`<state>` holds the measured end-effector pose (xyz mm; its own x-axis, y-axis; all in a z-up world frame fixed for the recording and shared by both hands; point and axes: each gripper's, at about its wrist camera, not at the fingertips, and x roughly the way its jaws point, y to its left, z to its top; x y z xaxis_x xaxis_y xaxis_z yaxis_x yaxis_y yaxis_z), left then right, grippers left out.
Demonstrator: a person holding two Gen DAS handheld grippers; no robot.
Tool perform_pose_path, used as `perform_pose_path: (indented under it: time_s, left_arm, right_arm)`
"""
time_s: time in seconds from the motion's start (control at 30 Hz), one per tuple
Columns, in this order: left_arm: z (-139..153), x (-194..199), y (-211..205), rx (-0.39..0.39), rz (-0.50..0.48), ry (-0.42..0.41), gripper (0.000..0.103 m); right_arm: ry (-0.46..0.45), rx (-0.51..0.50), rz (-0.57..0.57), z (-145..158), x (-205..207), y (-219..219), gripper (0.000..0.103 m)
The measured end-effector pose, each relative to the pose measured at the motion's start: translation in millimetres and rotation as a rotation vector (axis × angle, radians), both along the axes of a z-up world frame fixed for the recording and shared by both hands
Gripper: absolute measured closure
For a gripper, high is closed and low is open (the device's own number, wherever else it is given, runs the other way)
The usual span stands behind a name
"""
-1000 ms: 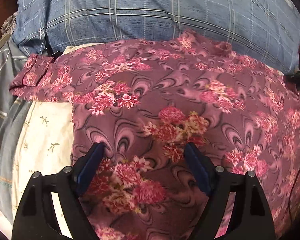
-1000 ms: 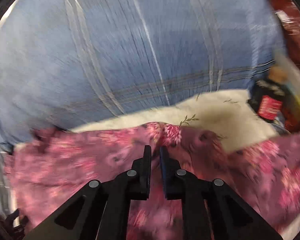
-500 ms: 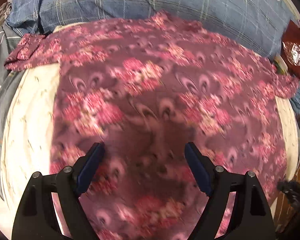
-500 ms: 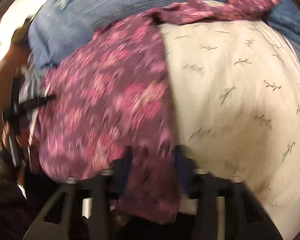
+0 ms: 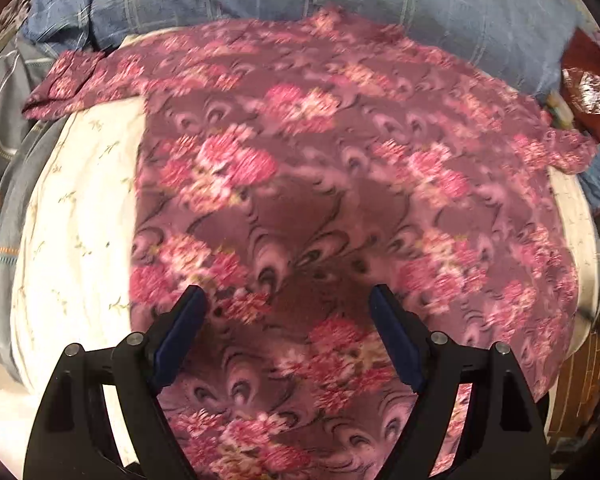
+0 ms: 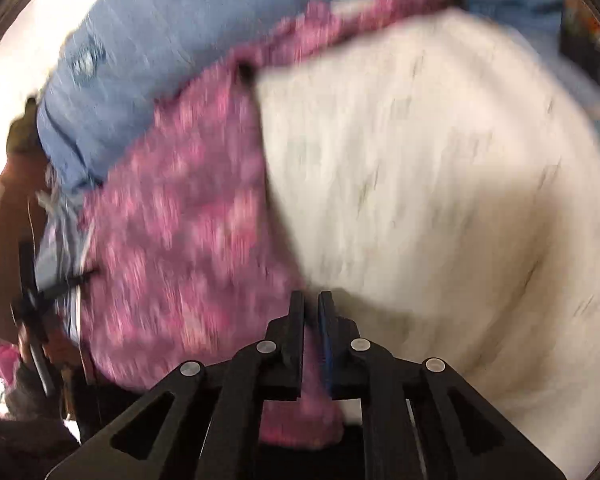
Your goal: Fold small clothes
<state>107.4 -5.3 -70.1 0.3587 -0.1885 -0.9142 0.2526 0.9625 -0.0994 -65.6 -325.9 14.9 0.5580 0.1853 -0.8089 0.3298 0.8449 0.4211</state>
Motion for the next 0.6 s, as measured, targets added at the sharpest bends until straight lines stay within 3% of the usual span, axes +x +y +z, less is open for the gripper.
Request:
perform_pose_path:
  time_s: [0.07,0.1,0.13,0.23,0.37,0.53,0.57,0.6]
  left_arm:
    - [6.2,4.1,-6.2,-0.032,-0.007,-0.036,0.019]
    - [8.1,6.5,-9.2,-0.038,-0.007,-0.055,0.019]
    - [8.2,9.4,-13.3,-0.037,-0.008,-0.075,0.019]
    - [-8.4,18.2,-25.0,0.003,-0.019,-0.064,0.019]
    - [-15.0,14.3,-35.3,0.057,-0.069,-0.134,0.016]
    - [-9.5,21.5,-29.2,-0.008,-0.074,-0.130,0.016]
    - [-4.7,22.9,-29.9,-0.024,-0.085,-0.142,0.016]
    - [1.9,25.5,-32.5,-0.038,-0.100,-0.167,0.016]
  right_arm:
    - [-0.094,-0.034,-0.087,28.9,6.6,-31.7,0.090]
    - [-0.148,-0.050,-0.161,44.4,9.9,-55.4,0.085]
    - [-0.184,-0.063,-0.225,55.4,14.5,-73.1,0.073]
    - [-0.248,-0.117,-0.413,75.2,44.5,-138.9,0.062]
    - [-0.191,-0.145,-0.497,72.5,103.6,-196.8,0.061]
    - [-0.147,-0.096,-0.620,40.5,143.1,-247.4,0.062]
    - [-0.140,-0.103,-0.624,35.7,148.2,-250.1,0.067]
    - [-0.145,-0.115,-0.613,36.1,150.8,-250.2,0.086]
